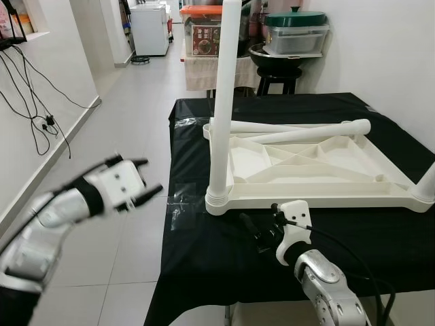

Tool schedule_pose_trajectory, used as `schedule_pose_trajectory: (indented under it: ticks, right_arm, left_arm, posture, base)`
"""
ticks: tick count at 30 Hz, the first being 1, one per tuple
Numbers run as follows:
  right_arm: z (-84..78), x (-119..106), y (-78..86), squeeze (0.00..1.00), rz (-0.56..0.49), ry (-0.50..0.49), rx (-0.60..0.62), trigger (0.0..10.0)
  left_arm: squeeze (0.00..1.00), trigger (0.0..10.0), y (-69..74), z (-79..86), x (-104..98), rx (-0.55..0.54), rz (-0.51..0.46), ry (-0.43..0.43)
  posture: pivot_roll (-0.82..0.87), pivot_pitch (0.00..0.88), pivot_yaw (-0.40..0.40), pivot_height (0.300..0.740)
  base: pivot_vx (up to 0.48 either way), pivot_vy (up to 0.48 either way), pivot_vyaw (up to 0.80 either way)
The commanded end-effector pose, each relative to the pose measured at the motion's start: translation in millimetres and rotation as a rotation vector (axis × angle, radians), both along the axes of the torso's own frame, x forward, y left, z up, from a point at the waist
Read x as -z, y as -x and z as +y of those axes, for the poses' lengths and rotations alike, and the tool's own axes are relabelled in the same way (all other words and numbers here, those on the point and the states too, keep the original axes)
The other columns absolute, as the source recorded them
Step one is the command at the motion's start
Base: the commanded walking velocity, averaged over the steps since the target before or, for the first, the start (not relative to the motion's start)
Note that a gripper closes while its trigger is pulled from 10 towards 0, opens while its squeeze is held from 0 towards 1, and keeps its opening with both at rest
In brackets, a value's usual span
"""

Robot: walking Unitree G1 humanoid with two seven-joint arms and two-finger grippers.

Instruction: Building children table

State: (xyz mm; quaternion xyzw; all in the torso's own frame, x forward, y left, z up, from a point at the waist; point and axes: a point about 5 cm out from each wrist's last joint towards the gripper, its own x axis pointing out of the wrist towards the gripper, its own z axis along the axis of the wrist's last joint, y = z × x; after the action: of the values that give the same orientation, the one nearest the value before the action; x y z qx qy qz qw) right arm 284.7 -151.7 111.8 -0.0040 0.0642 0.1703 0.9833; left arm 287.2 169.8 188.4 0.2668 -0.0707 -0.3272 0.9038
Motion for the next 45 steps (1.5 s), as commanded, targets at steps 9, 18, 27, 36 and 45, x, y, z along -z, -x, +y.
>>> schedule_pose_trajectory:
  ticks: [9, 18, 27, 36, 45]
  right_arm:
    - [5.9, 1, -0.4, 0.00, -0.011, 0.013, -0.046, 10.0]
    - [12.6, 3, 0.8, 0.00, -0.017, 0.021, -0.120, 10.0]
    - [14.1, 3, 4.9, 0.00, -0.015, -0.008, -0.181, 10.0]
    - [8.1, 4, 9.3, 0.00, -0.030, 0.016, -0.280, 10.0]
    - [-3.9, -14, 11.9, 0.00, -0.064, 0.011, -0.547, 10.0]
  left_arm:
    - [0.00, 10.0, 20.6, -41.1, 65, -0.156, 0.214, 0.288]
    - [0.00, 10.0, 22.8, -16.1, 76, -0.338, 0.233, 0.339]
    - [0.00, 10.0, 31.2, -18.8, 77, -0.396, 0.211, 0.359]
    - [0.00, 10.0, 45.5, -20.9, 78, -0.369, 0.215, 0.306]
    - [0.00, 10.0, 52.3, -24.9, 76, -0.333, 0.212, 0.283]
  posture:
    - [0.02, 0.000, 0.000, 0.740]
    - [0.03, 0.000, -0.001, 0.740]
    - [0.04, 0.000, 0.000, 0.740]
    - [0.05, 0.000, 0.002, 0.740]
    - [0.06, 0.000, -0.001, 0.740]
  base:
    - [0.000, 0.000, 0.00]
    - [0.255, 0.000, -0.26]
    - [0.288, 0.000, 0.09]
    - [0.057, 0.000, 0.00]
    - [0.000, 0.000, 0.00]
